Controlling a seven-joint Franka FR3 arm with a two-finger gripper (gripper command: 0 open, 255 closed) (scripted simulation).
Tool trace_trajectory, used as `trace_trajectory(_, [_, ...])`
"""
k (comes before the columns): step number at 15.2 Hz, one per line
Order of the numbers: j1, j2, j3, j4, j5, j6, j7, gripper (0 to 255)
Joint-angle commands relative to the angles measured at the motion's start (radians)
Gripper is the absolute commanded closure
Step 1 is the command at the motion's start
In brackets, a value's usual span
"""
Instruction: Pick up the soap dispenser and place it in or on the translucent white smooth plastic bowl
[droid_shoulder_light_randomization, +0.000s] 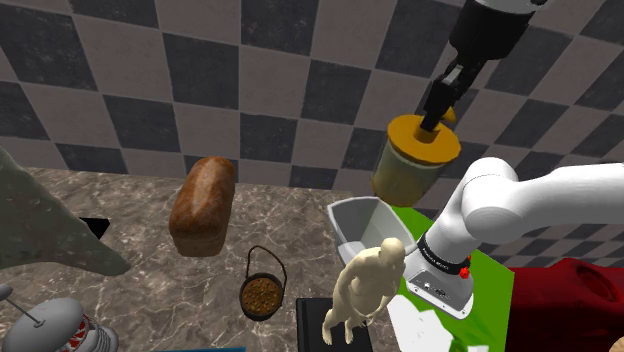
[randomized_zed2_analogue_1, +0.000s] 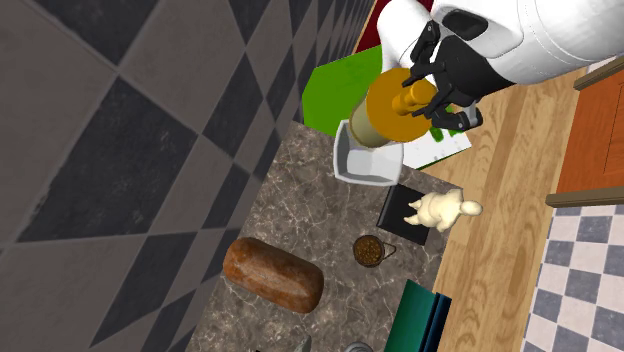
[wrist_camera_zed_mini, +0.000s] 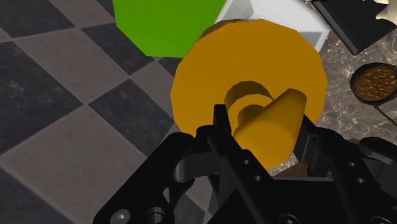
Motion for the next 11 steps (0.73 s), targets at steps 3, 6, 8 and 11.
trace_trajectory(3, [0.010,-0.030,0.009,-0.072,0.014,0.043,0.005,255])
trace_trajectory(6, [0.017,-0.049,0.016,-0.122,0.023,0.073,0.008,255])
trace_trajectory(8, [0.022,-0.062,0.021,-0.155,0.030,0.094,0.011,255])
trace_trajectory(11, [0.030,-0.079,0.030,-0.204,0.041,0.125,0.014,255])
